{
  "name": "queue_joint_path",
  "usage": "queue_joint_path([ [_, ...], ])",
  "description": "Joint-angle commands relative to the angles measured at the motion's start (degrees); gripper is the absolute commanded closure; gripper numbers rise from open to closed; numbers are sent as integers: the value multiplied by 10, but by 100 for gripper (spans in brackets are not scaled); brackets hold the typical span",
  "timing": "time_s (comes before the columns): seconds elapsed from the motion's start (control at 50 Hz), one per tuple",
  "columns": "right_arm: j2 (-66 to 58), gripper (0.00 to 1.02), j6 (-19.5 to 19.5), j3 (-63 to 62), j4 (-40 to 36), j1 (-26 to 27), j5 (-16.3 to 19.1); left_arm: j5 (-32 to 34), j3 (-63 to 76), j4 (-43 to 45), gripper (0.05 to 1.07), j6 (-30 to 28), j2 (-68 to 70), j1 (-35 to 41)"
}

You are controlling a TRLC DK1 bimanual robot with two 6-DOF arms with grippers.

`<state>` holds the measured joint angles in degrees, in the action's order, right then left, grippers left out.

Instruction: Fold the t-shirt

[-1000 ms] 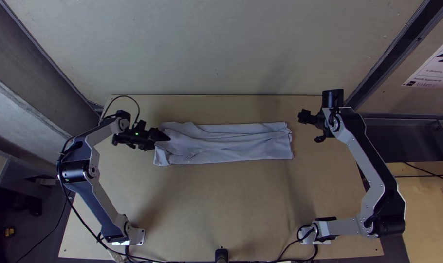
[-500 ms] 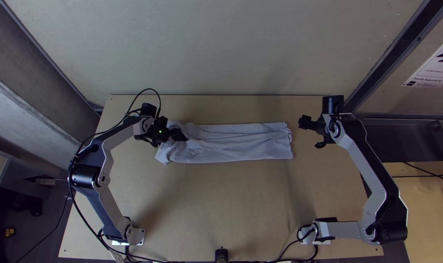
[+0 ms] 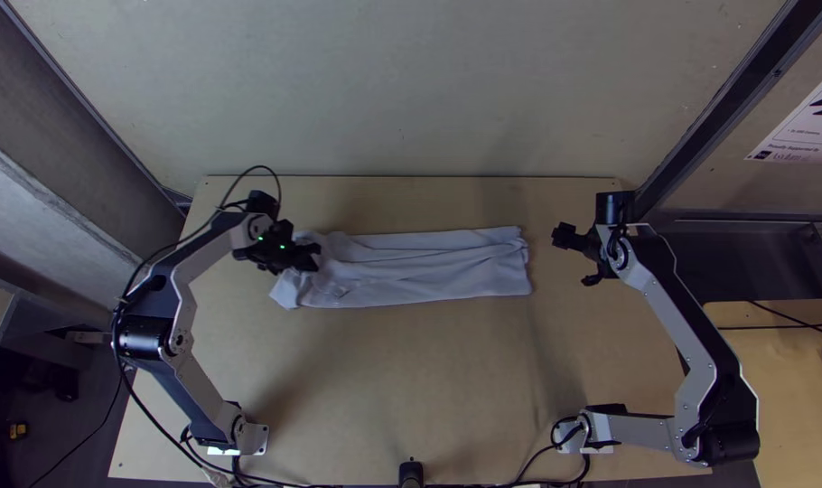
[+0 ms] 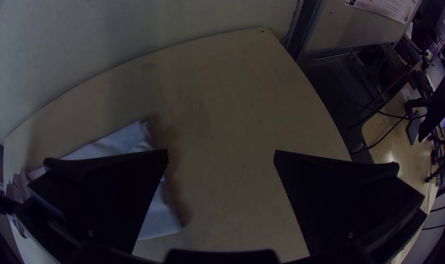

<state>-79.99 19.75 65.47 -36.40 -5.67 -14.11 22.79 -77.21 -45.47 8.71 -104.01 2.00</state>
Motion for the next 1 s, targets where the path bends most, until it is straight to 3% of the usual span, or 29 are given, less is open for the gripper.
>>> queue_joint_path([
  [0.0, 18, 3, 20, -25, 9, -9, 2, -34, -34, -32, 105, -59, 19, -53],
  [0.3, 42, 3, 20, -61, 36, -4, 1, -156, -133, -81, 105, -225, -27, -201],
  [0.5, 42, 3, 22, -65, 39, -1, 1, -238, -173, -106, 105, -279, -11, -220],
  [0.66, 40, 3, 22, -63, 44, -3, 1, -313, -182, -128, 105, -293, 29, -178],
  [0.98, 41, 3, 13, -61, 44, 9, 1, -421, -196, -191, 105, -248, 86, -20],
])
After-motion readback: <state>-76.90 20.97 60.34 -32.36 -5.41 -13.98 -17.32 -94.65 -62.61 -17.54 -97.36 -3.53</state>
